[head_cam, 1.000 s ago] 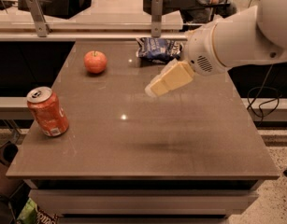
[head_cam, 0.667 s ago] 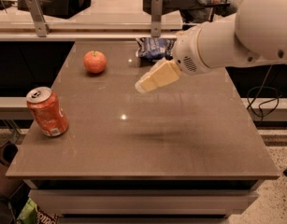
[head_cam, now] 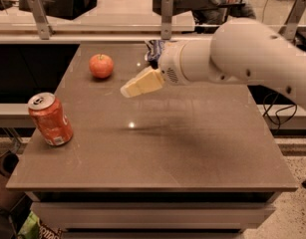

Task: Pick apple

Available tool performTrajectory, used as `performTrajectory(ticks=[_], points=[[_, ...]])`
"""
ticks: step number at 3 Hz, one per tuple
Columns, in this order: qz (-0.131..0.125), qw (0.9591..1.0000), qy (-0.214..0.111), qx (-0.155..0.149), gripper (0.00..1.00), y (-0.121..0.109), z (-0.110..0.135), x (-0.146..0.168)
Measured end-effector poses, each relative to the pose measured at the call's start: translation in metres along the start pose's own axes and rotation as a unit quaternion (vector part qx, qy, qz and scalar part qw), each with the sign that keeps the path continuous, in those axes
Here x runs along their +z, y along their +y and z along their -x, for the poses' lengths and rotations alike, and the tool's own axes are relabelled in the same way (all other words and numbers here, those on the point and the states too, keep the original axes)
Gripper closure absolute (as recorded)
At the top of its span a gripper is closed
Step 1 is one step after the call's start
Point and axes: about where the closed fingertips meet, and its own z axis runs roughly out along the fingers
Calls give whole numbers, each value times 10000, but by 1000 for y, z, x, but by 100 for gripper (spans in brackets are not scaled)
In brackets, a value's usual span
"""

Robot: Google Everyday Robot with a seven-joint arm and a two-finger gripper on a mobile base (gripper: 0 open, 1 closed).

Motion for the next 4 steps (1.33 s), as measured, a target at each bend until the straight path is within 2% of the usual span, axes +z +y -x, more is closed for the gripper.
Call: performTrajectory(ticks=[2, 4], points=[[69, 9973, -634, 356, 0, 5, 11, 70], [262, 9931, -1040, 468, 0, 7, 33, 128]])
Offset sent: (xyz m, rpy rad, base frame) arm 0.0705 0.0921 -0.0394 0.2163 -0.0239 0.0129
